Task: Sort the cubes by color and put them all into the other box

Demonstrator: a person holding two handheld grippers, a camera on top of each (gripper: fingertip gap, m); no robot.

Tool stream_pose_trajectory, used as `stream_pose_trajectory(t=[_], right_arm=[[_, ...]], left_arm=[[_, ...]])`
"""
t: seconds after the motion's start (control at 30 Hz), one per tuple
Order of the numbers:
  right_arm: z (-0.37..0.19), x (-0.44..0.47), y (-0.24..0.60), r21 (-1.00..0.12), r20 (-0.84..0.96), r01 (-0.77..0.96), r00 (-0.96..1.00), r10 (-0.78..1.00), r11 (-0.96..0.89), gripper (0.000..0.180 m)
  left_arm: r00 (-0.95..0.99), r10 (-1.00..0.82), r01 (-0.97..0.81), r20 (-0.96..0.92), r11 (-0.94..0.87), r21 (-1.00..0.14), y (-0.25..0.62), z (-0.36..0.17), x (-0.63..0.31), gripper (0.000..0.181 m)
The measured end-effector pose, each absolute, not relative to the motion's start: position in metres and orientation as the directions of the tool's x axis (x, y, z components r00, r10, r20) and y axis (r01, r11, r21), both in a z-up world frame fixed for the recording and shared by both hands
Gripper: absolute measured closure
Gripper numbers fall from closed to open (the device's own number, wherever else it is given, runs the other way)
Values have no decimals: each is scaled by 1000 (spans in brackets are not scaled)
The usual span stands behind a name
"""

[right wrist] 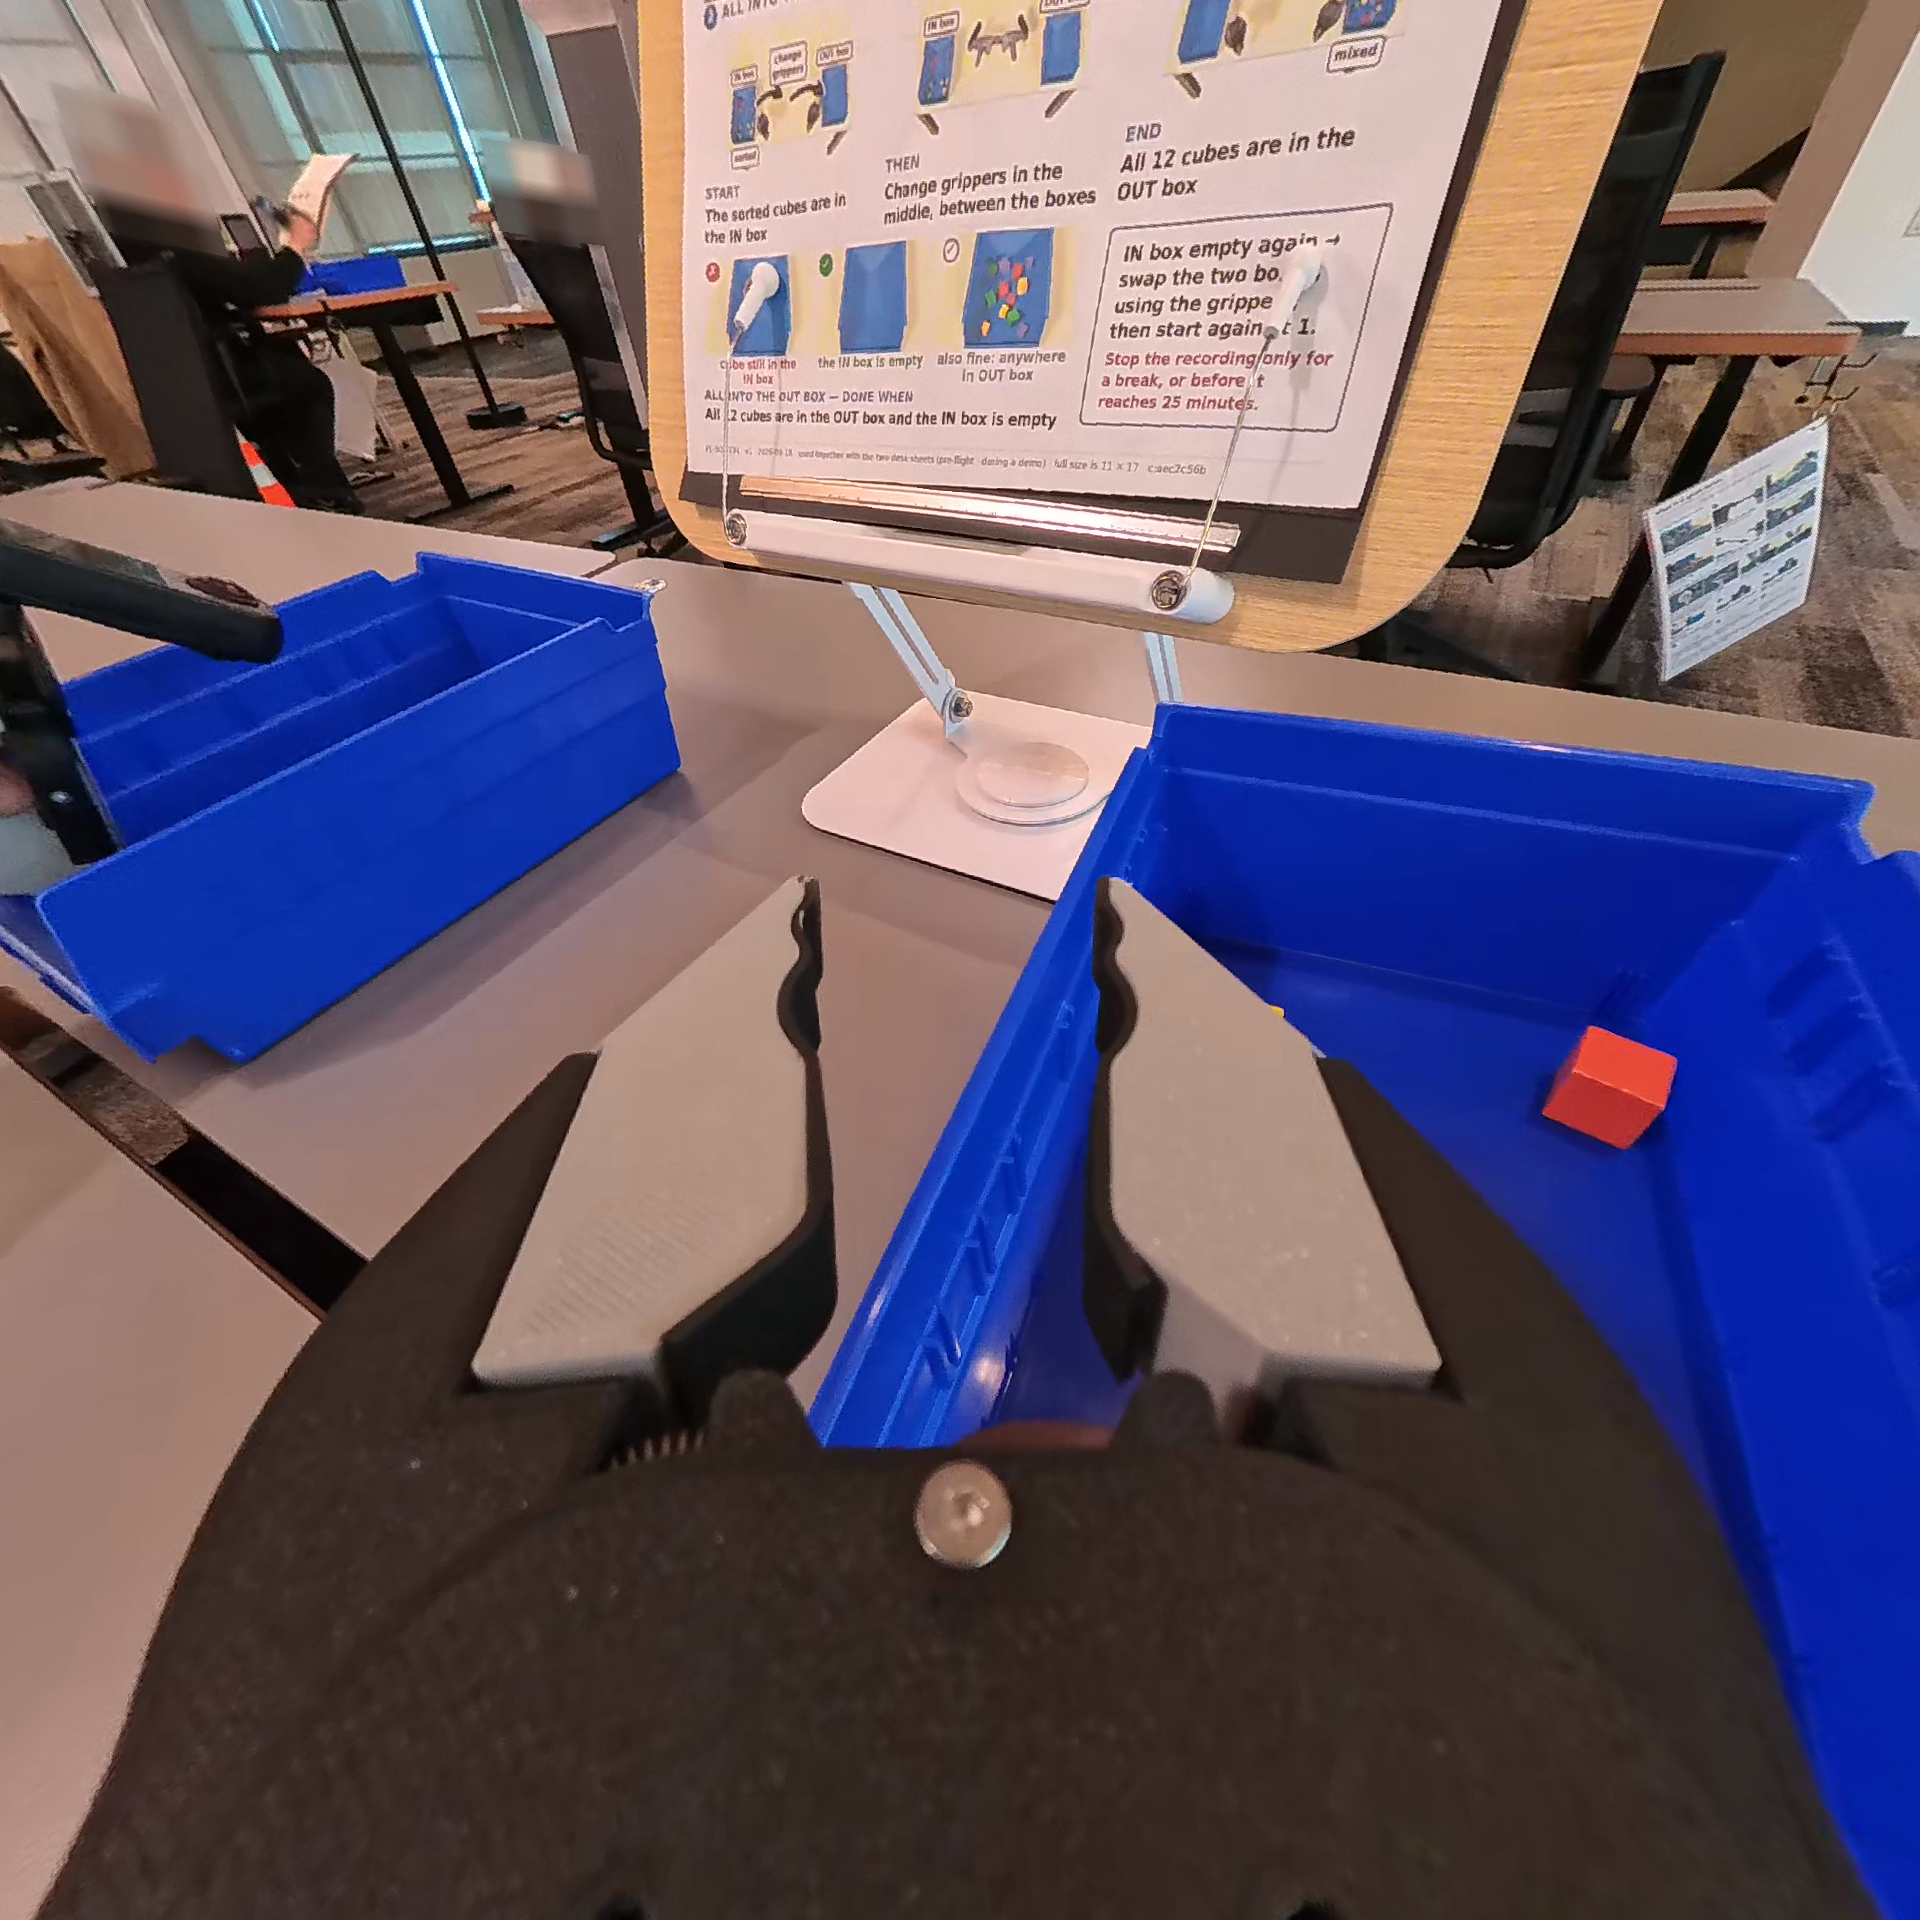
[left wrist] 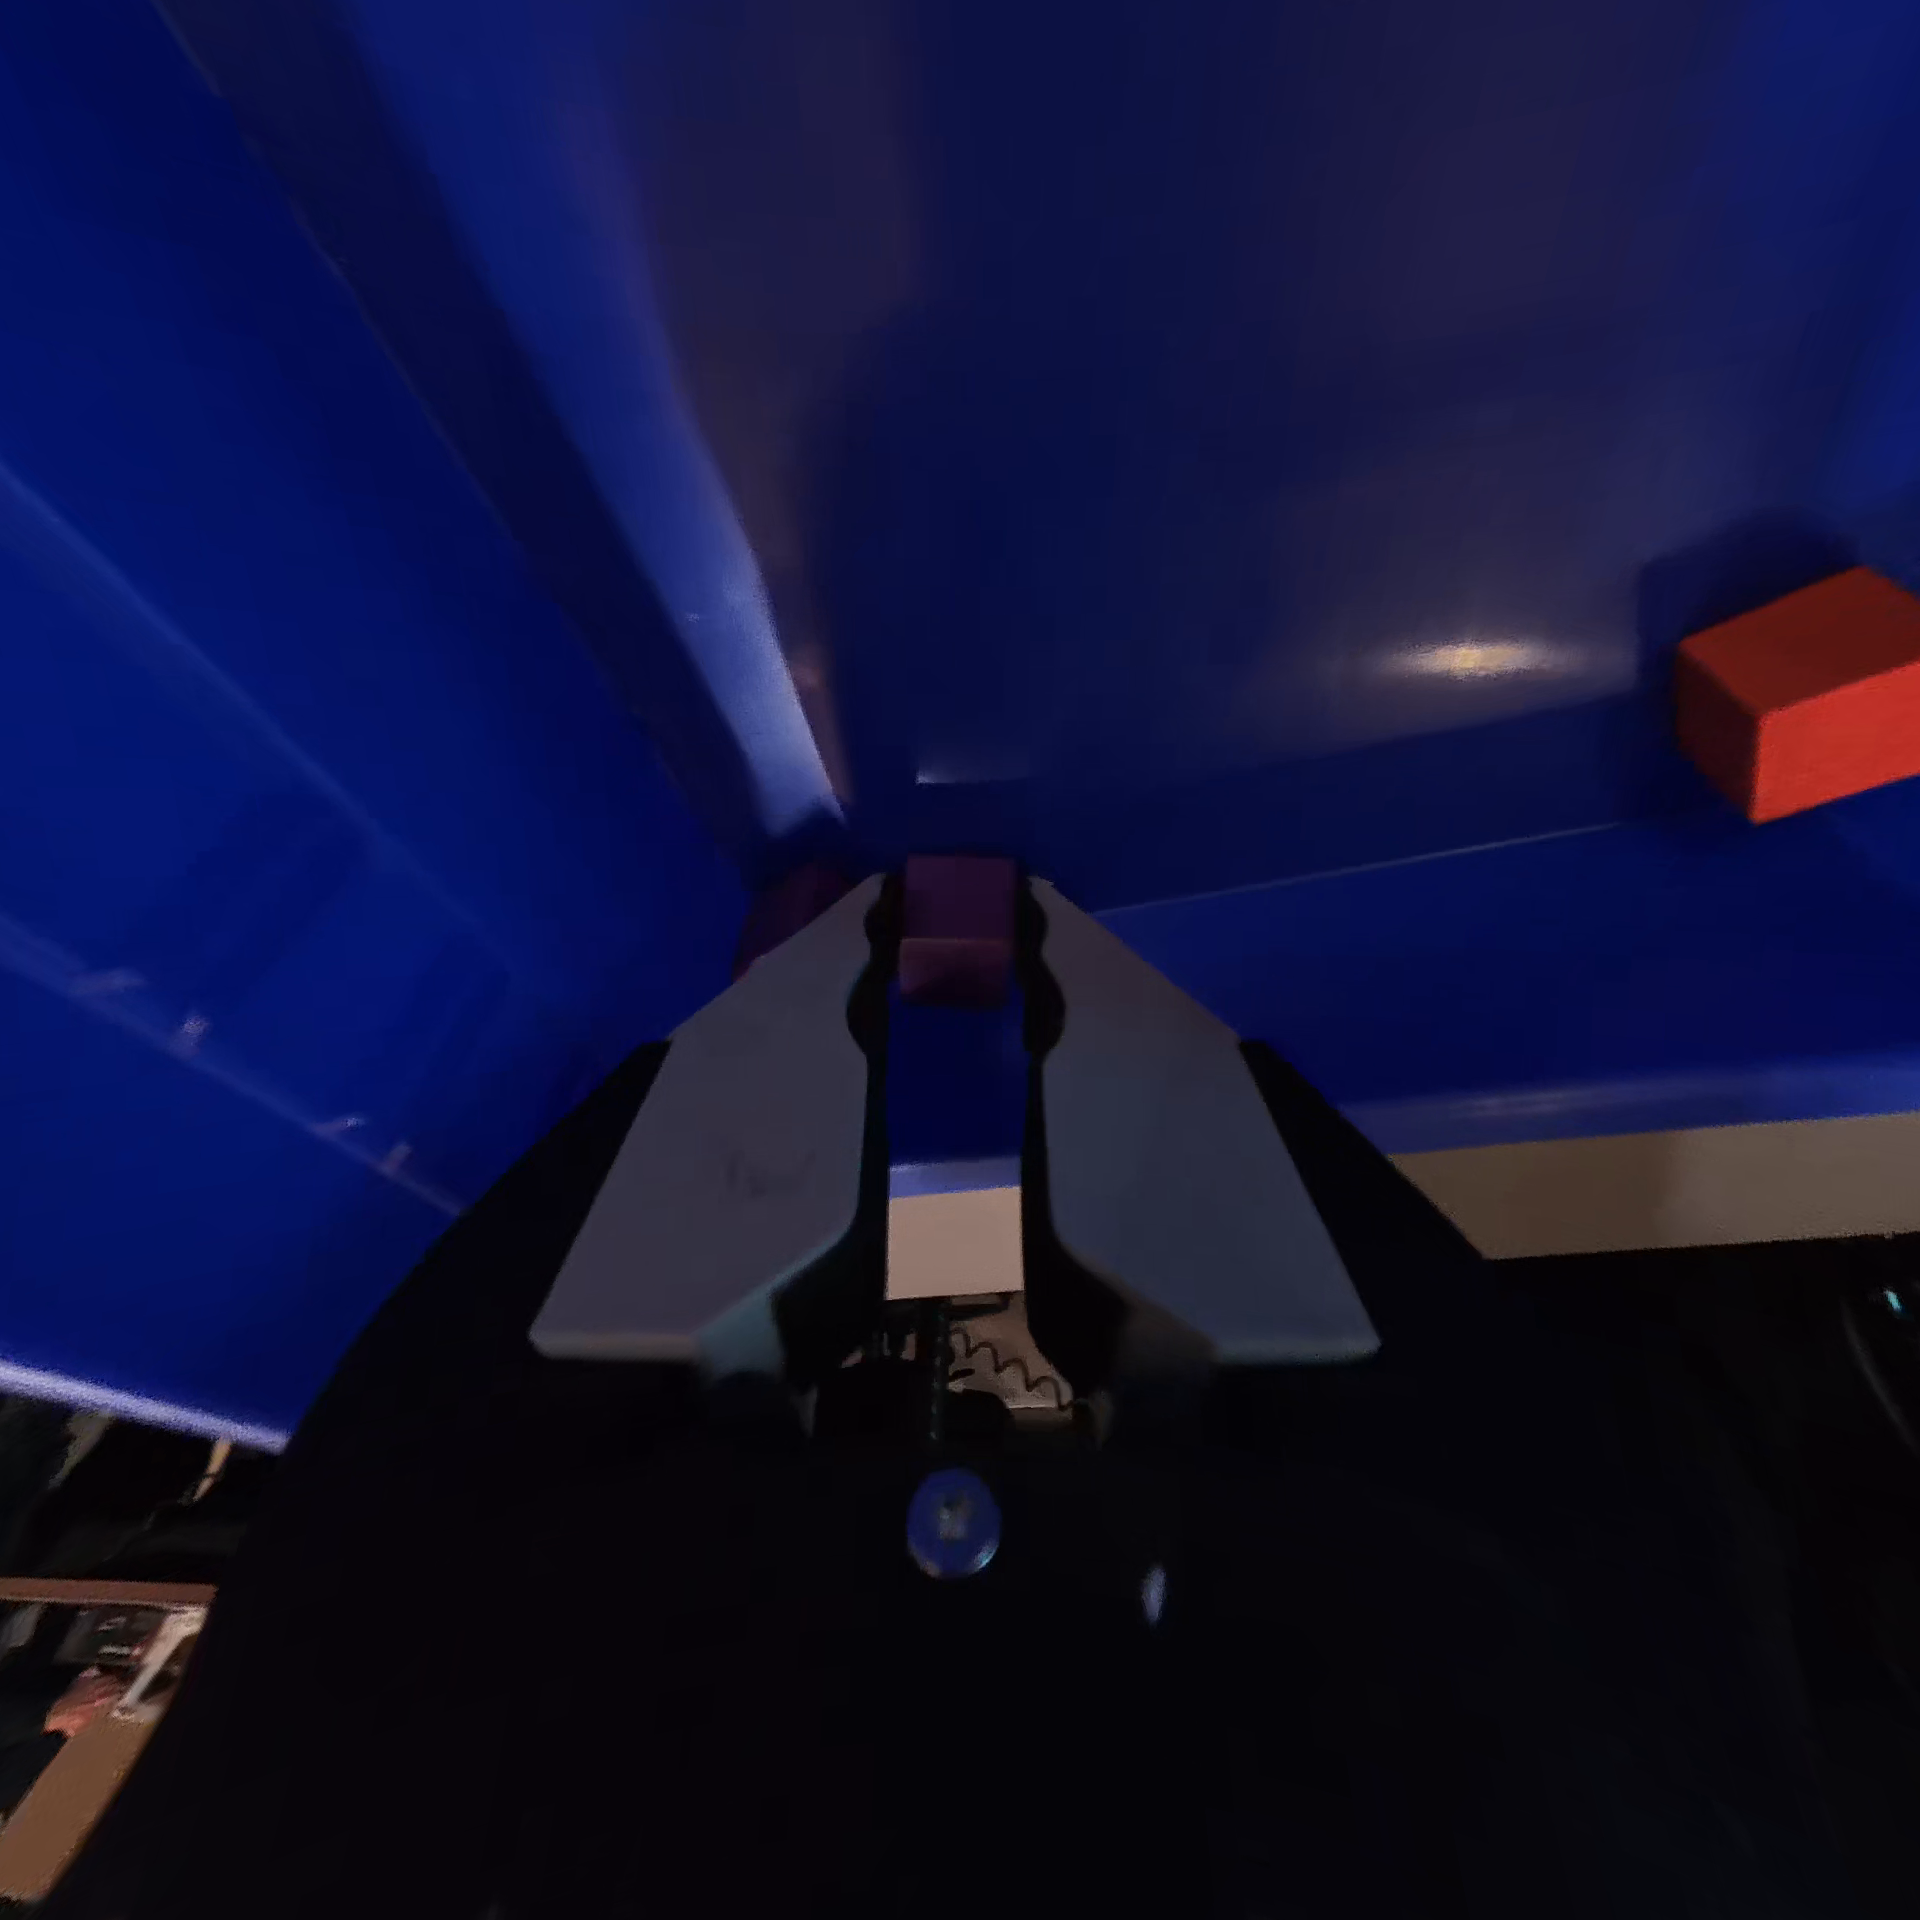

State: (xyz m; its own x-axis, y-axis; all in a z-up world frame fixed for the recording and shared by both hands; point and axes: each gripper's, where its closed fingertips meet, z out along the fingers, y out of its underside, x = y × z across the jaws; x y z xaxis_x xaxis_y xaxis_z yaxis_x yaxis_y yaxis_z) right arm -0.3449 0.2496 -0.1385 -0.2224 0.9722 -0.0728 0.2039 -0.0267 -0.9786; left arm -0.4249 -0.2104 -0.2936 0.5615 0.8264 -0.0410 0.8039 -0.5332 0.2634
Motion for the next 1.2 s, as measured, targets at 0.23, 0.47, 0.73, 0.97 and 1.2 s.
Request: stream_pose_trajectory(t=[0.23,0.47,0.73,0.97,1.2], right_arm=[[-140,-345,246,-978,-69,210,-231,971,-19,129],[-128,-338,229,-979,-162,175,-335,928,-107,130],[-97,-303,131,-988,-134,45,-731,669,-149,120],[-87,-253,66,-940,310,-335,-745,591,72,123],[-96,-247,53,-906,409,-391,-717,564,160,136]], left_arm=[[593,805,802,3,-592,78,-187,-268,-443,161],[747,665,606,19,-669,-430,-124,-200,-450,161],[859,290,507,423,-358,-784,-12,-112,-363,161],[784,-153,524,601,-356,-774,46,-93,-270,161],[692,-241,565,680,-406,-719,68,-100,-249,161]])
